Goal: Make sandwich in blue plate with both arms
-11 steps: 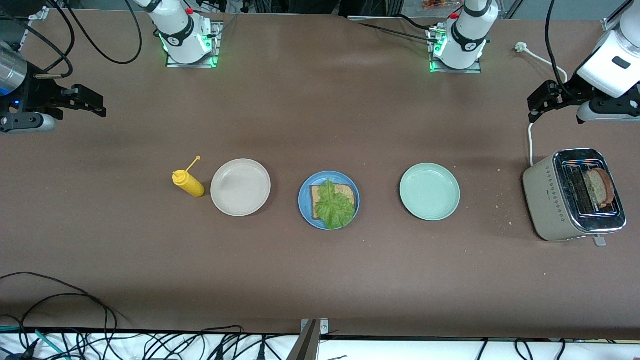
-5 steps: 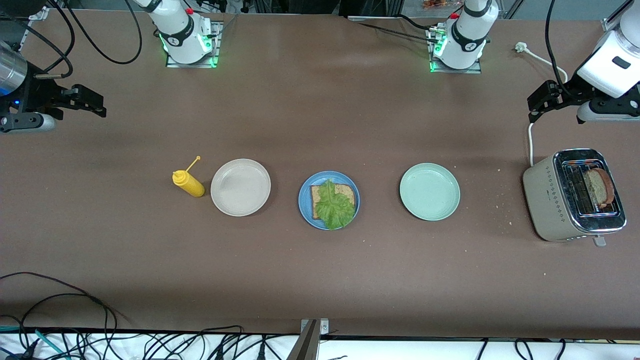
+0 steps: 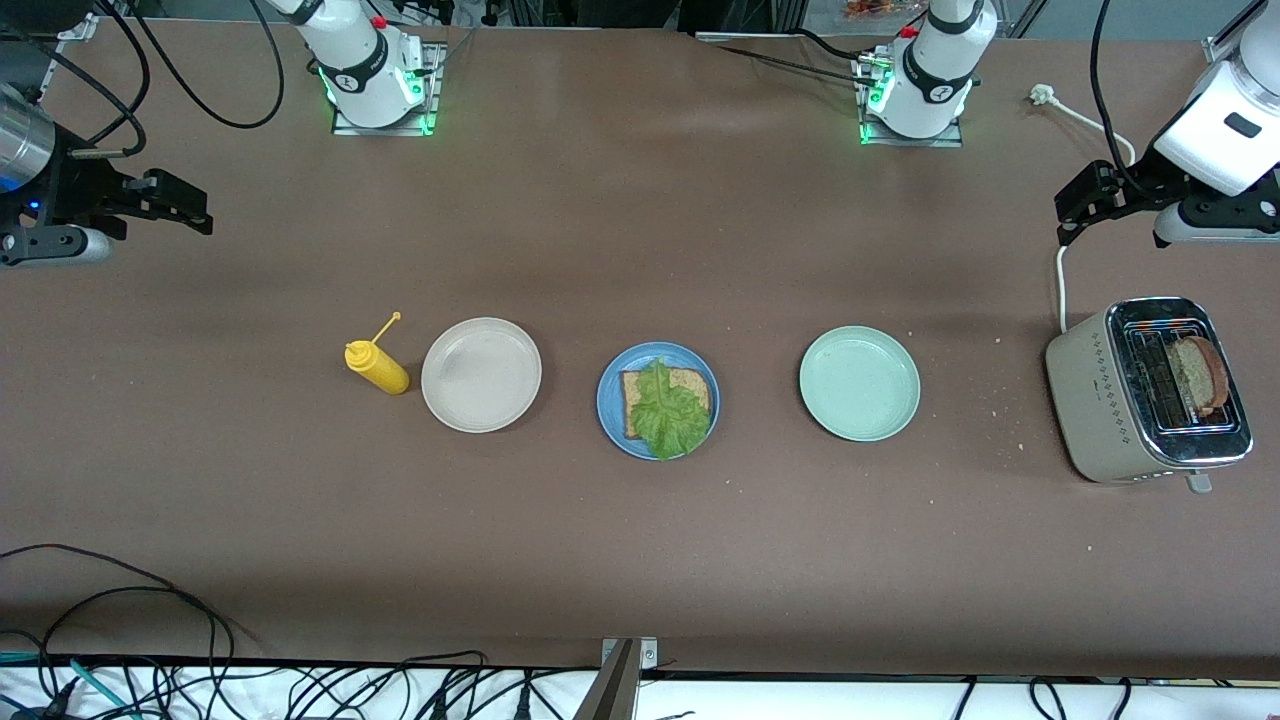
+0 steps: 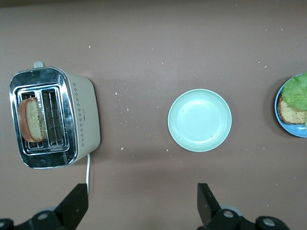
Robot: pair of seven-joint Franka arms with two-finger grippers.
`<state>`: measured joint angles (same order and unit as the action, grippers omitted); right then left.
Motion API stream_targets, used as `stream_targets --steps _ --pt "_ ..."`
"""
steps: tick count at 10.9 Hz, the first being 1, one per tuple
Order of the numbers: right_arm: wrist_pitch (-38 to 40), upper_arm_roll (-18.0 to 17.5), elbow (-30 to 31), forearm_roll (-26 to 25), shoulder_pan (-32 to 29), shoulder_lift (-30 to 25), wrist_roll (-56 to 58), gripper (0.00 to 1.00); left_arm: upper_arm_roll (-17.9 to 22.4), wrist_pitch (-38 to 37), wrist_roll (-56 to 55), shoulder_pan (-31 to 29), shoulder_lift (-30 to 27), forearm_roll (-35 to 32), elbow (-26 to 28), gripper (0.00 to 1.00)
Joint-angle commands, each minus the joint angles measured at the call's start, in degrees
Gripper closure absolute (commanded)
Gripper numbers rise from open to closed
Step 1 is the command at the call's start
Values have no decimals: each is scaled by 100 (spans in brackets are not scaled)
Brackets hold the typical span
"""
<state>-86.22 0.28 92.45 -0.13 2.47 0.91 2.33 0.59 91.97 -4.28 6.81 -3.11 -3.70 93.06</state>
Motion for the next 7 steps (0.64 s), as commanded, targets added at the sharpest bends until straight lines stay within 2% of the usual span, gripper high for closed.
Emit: stream_targets --steps 1,3,4,7 --pt "-43 -45 133 -31 -97 285 30 0 -15 -109 -21 -40 65 80 -165 0" --pt "-375 59 220 65 -106 628 423 0 -24 -118 -21 -40 65 80 -165 0" --pt "-691 243 378 231 -106 769 887 0 -24 -118 -21 -40 65 80 -165 0" --pt "-1763 692 1063 970 -115 1068 2285 0 -24 -118 -21 -40 65 80 -165 0"
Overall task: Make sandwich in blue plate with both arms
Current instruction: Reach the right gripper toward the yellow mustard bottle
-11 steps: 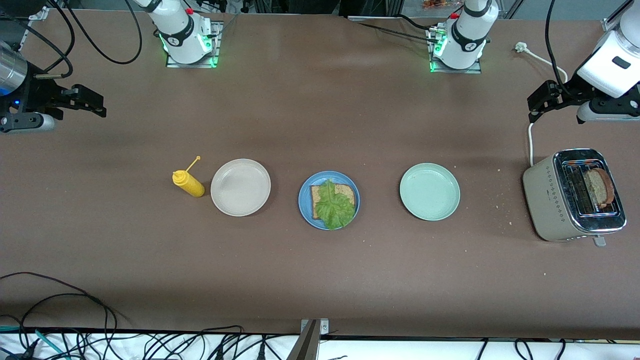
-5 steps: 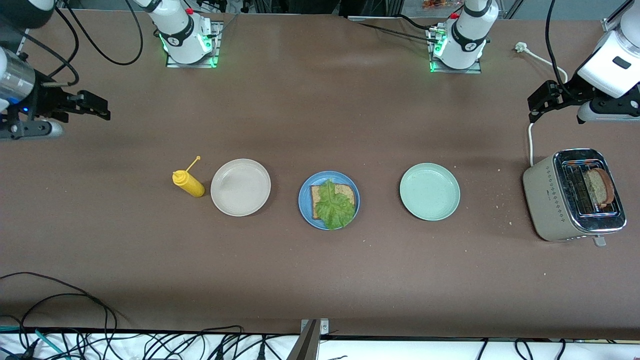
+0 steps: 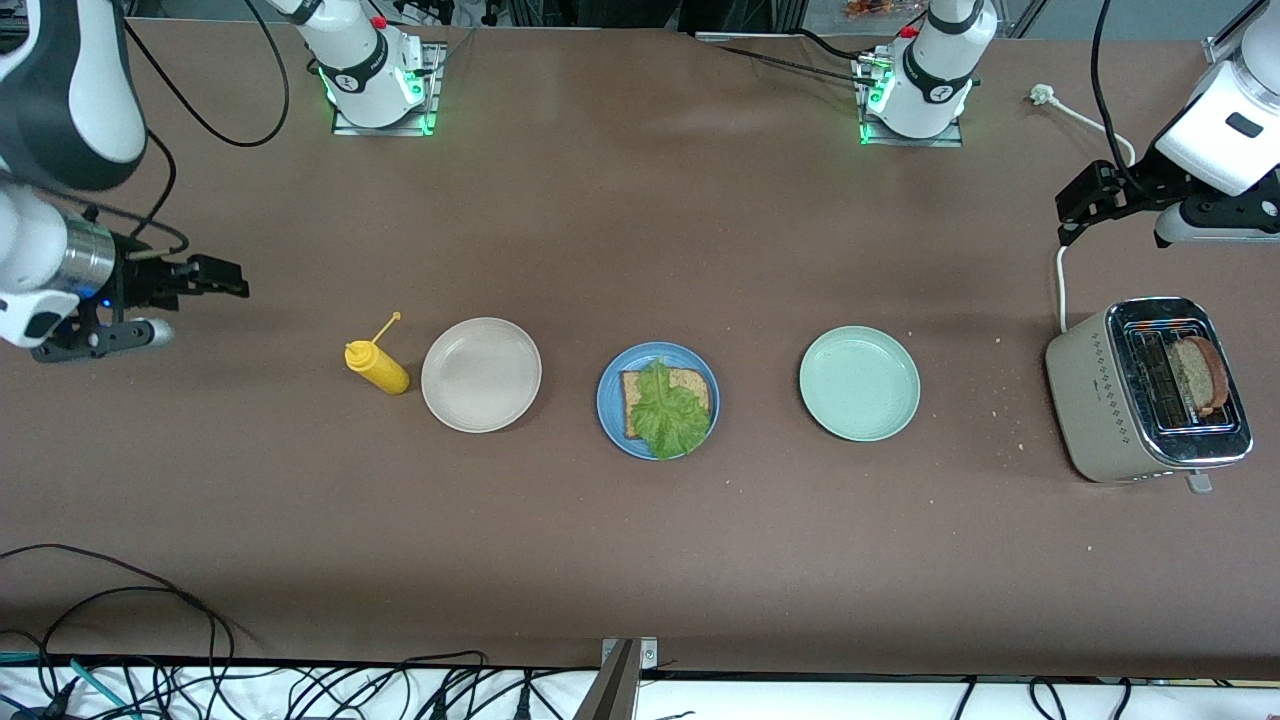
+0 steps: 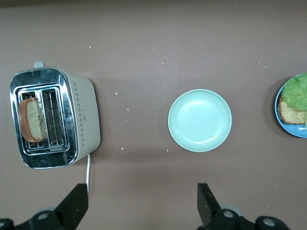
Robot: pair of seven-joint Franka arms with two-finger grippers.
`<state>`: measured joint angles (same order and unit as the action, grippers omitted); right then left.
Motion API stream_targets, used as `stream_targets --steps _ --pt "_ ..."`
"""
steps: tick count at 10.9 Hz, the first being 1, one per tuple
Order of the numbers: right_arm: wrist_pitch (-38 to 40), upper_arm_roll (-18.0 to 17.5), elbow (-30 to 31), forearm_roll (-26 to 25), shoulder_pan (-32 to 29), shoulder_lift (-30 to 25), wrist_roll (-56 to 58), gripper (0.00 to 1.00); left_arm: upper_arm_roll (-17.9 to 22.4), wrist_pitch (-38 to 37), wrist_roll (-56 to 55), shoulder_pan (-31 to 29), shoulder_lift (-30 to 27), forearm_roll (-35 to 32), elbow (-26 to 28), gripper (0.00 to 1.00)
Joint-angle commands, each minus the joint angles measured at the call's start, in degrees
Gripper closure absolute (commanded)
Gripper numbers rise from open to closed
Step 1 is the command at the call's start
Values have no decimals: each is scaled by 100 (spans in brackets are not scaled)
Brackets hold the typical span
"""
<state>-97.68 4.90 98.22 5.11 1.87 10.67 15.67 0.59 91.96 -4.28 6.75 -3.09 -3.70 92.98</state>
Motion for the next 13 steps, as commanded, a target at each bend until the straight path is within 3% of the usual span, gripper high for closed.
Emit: stream_targets --steps 1,3,6,10,13 --pt "-864 309 618 787 -99 233 1468 0 -24 -108 -21 -33 63 80 -157 0" --pt "-1173 319 690 1533 -379 715 2645 0 -15 -117 -21 -42 63 80 -157 0" --pt "-1245 319 681 3036 -670 1550 4806 0 -15 -117 -29 -42 63 80 -149 0" --pt "-973 301 594 4259 -767 2131 7445 0 -15 -117 -29 -33 63 80 -157 0" --pt "-499 275 523 4963 -759 2457 8502 0 -15 -108 -29 -33 63 89 -157 0"
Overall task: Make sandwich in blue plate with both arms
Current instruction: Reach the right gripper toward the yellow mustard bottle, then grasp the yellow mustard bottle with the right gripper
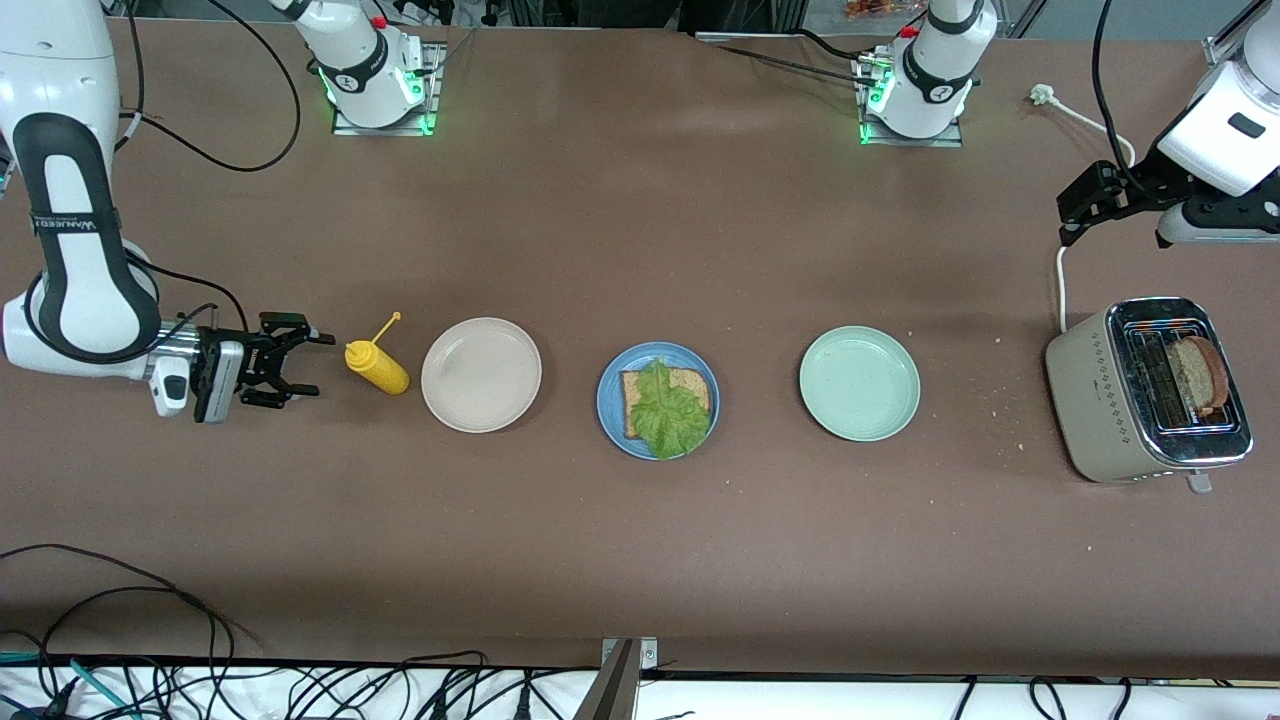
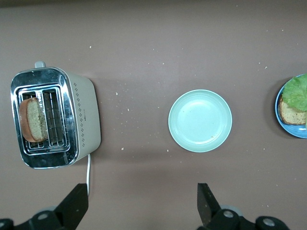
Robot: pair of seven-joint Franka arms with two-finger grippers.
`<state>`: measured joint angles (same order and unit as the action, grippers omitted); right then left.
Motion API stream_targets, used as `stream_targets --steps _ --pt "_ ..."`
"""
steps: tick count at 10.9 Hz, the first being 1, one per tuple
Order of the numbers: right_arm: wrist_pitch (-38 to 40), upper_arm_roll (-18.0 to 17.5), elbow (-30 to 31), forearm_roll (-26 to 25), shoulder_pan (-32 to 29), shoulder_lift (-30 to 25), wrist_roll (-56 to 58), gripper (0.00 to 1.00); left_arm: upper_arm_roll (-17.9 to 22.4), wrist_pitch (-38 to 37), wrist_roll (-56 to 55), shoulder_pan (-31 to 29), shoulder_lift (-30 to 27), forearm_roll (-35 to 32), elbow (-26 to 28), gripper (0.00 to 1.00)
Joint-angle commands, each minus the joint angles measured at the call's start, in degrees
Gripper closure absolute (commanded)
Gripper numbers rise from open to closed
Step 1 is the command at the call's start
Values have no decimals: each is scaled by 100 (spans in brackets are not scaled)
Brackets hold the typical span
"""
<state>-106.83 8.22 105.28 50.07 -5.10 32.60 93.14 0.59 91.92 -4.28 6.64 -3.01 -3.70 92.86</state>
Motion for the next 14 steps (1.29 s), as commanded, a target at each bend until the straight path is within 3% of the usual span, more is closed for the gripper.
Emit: stream_targets --steps 1,7,11,13,14 --pt "635 -66 -183 591 -61 334 1001 0 -23 -113 -29 -23 55 89 -146 0" --pt "1217 -75 -701 1277 -61 844 1872 6 -15 -113 -29 -23 55 89 -146 0" --pt "1332 -84 -693 1357 -61 1002 2199 10 -24 -104 -29 -23 55 89 -146 0" --pt "1542 -84 -693 1365 -61 1029 2349 22 -24 -104 -29 -14 55 89 -146 0" --pt "1551 -84 -702 1365 -61 1038 2357 35 -24 -113 -29 -14 55 89 -146 0"
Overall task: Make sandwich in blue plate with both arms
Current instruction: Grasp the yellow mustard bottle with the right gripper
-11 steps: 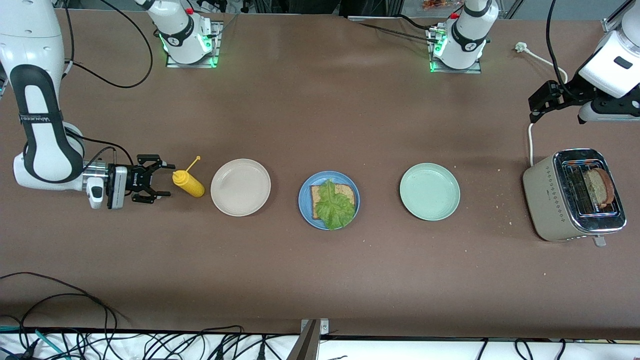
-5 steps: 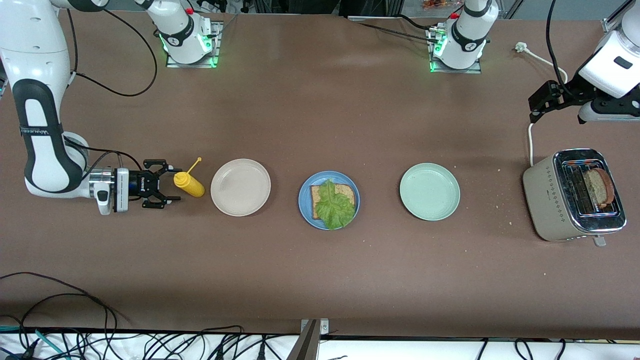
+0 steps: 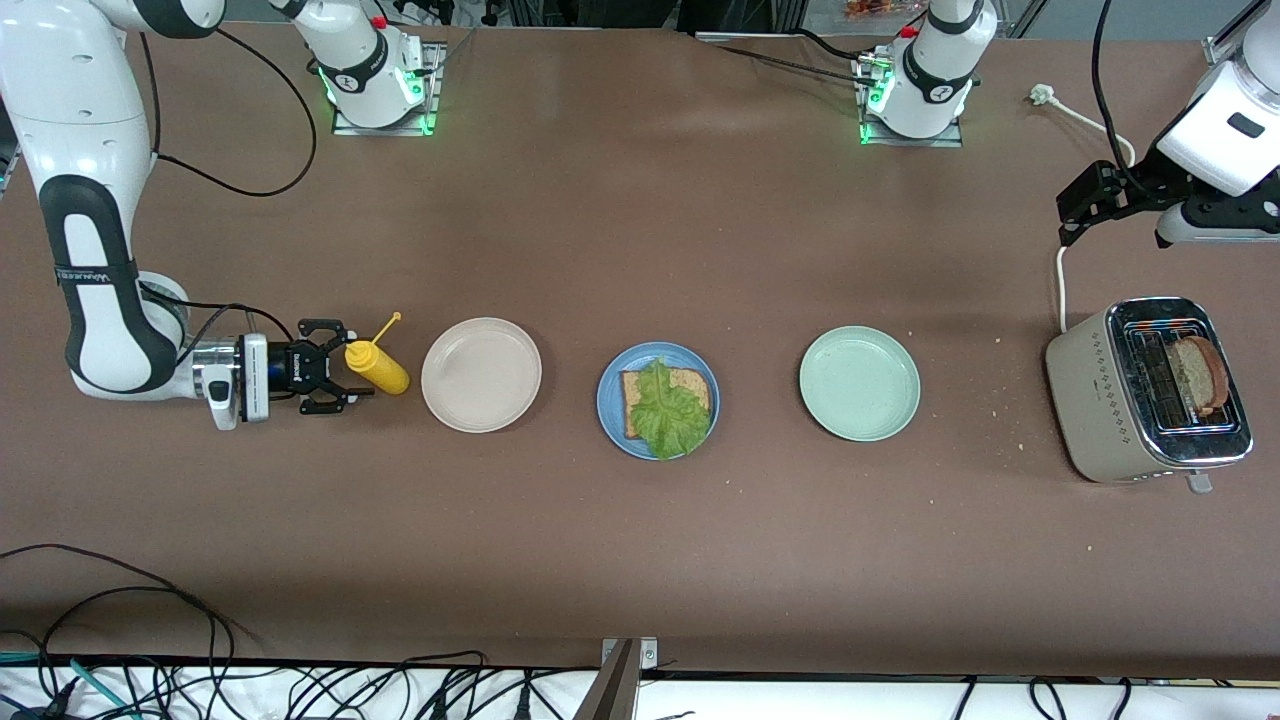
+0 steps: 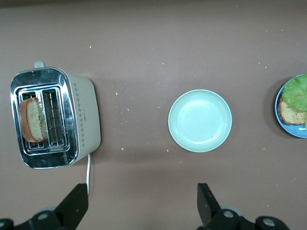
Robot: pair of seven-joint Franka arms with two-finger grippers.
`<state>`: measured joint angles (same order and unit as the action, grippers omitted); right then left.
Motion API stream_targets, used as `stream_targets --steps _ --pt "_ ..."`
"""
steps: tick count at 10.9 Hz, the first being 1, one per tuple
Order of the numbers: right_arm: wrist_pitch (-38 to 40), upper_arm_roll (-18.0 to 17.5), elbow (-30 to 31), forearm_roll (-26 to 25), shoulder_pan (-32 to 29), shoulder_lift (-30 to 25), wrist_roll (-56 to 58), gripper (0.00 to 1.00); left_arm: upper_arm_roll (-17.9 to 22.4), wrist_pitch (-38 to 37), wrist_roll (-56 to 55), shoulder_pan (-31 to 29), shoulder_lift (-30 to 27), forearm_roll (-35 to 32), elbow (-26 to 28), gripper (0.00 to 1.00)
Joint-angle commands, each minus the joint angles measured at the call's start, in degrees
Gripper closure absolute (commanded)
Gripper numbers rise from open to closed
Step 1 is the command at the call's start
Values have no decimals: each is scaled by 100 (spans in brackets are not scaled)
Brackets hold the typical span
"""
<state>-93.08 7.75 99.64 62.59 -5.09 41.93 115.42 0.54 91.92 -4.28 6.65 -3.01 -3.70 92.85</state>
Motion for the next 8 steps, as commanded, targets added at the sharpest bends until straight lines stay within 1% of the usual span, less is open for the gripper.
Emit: stream_targets --steps 1,3,4,5,6,7,8 --pt "194 -46 -138 113 -53 105 130 47 -19 -113 -29 -23 55 89 -145 0" --pt "211 -46 -146 113 -44 105 122 74 -19 -113 -29 -23 55 89 -145 0" --pt "238 -46 -146 104 -36 96 87 82 -19 -113 -29 -23 55 89 -145 0" --pt "247 -37 -173 78 -27 87 17 87 -10 -113 -29 -23 55 89 -145 0" --pt "247 -28 -303 26 -1 79 -10 95 -18 -113 -29 -14 55 89 -153 0" --pt "247 -28 -487 -149 52 70 -45 100 -19 -113 -29 -14 55 89 -171 0" --pt "255 -28 -663 -403 87 70 -341 100 -19 -113 -29 -14 55 89 -171 0"
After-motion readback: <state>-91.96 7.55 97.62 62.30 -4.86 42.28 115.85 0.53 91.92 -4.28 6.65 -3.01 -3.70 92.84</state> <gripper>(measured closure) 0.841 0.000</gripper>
